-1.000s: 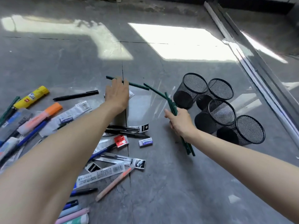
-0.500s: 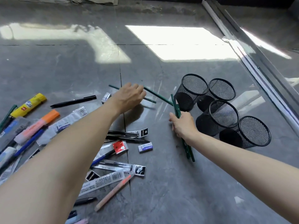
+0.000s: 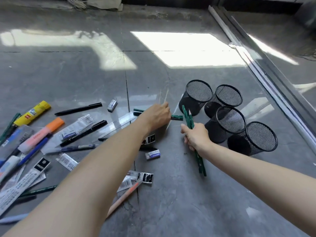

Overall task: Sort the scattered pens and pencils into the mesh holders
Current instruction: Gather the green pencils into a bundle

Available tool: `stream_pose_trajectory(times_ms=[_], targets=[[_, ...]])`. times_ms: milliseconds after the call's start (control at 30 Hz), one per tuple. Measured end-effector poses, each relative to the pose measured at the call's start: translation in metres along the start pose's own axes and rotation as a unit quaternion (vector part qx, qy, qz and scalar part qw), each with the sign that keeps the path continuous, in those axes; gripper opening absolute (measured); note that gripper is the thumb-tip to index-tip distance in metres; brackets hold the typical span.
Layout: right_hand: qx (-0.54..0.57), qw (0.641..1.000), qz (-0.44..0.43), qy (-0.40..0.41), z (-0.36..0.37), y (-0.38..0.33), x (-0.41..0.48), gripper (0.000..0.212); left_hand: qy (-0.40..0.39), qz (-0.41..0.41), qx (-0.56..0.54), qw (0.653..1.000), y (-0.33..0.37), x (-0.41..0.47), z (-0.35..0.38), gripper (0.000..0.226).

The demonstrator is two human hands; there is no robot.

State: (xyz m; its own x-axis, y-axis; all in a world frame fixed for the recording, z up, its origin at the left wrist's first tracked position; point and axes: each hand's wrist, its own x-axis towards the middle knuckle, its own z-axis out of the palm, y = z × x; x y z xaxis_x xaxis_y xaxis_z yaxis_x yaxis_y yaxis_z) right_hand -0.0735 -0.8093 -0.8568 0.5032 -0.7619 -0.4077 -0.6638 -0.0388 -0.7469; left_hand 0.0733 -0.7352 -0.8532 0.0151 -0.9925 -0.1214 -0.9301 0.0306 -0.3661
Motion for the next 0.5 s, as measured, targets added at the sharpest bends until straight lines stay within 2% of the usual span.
stream_pose_trajectory(times_ms=[67, 133, 200, 267, 333, 433, 467, 500], targets=[[0.023, 1.0, 0.005, -0.01, -0.001, -0.004, -0.003, 0.028, -0.019, -0.036, -0.027, 0.999, -0.001, -0.009, -0.004, 0.028], [0.056, 0.998, -0.003, -0.022, 0.001, -0.015, -0.009, 0.029, -0.011, -0.108, -0.083, 0.991, -0.005, -0.019, -0.011, 0.027], [0.097, 0.995, -0.004, -0.025, 0.004, -0.028, -0.016, 0.031, 0.017, -0.189, -0.157, 0.969, -0.013, -0.029, -0.024, 0.021], [0.147, 0.988, 0.016, -0.037, 0.009, -0.044, -0.025, 0.034, 0.035, -0.26, -0.255, 0.931, -0.023, -0.04, -0.04, 0.014], [0.199, 0.977, 0.04, -0.058, 0.015, -0.061, -0.036, 0.041, 0.034, -0.293, -0.406, 0.865, -0.033, -0.054, -0.058, 0.002], [0.238, 0.965, 0.05, -0.102, 0.027, -0.089, -0.056, 0.048, -0.003, -0.273, -0.67, 0.69, -0.034, -0.08, -0.08, 0.014], [0.246, 0.96, 0.048, -0.125, 0.032, -0.097, -0.064, 0.047, -0.019, -0.262, -0.713, 0.65, -0.03, -0.091, -0.087, 0.014], [0.258, 0.953, 0.046, -0.15, 0.037, -0.104, -0.071, 0.046, -0.031, -0.253, -0.735, 0.629, -0.026, -0.099, -0.093, 0.014]])
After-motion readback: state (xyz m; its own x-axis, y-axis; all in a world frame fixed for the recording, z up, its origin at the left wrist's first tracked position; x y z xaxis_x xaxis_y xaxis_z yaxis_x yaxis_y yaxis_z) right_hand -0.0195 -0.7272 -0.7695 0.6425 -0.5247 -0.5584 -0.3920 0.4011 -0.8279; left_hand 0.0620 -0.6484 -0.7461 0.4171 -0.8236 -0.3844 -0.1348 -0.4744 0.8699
